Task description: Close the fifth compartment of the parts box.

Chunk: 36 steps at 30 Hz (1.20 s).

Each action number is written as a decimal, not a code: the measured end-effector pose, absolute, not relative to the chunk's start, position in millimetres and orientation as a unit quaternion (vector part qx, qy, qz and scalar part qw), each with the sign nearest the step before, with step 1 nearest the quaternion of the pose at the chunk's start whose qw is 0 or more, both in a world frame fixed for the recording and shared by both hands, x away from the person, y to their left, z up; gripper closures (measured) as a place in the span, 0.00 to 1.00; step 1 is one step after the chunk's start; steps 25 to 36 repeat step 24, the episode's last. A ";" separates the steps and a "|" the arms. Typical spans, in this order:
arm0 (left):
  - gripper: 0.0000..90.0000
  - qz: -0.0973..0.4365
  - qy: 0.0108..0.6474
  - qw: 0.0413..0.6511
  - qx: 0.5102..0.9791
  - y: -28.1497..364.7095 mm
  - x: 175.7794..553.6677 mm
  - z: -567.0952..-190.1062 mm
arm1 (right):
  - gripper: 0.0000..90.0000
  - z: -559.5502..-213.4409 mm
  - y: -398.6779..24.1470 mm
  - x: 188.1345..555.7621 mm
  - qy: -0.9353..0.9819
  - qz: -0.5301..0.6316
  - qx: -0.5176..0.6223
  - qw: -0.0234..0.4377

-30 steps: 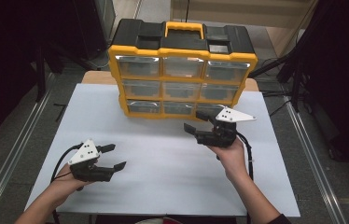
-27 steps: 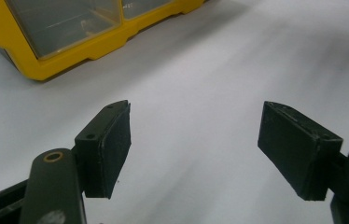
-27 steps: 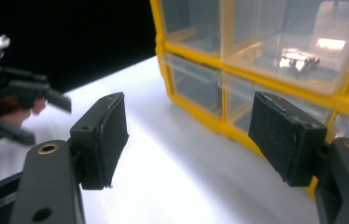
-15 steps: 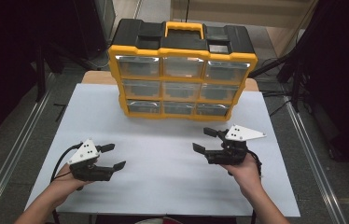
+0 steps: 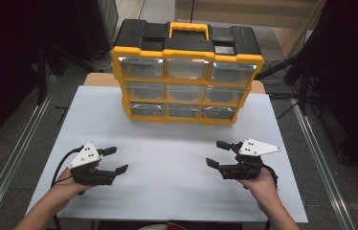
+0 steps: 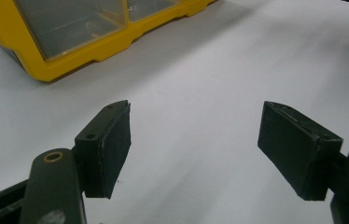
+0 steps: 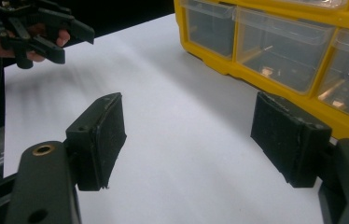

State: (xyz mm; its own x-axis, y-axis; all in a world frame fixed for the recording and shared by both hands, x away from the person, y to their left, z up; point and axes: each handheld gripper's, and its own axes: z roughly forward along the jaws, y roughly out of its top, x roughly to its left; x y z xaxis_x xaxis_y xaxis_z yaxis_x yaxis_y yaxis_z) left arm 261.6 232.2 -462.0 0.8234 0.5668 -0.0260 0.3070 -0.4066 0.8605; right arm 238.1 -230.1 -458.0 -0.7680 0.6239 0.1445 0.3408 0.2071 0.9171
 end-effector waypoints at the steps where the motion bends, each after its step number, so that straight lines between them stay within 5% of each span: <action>1: 0.29 0.136 0.264 0.476 0.828 232.5 261.7 -461.8 | 0.30 -458.2 -231.8 236.4 0.767 0.543 0.316 0.132; 36: 0.29 0.136 0.265 0.479 0.825 233.0 262.2 -460.5 | 0.30 -468.8 -258.2 218.6 0.766 0.534 0.332 0.129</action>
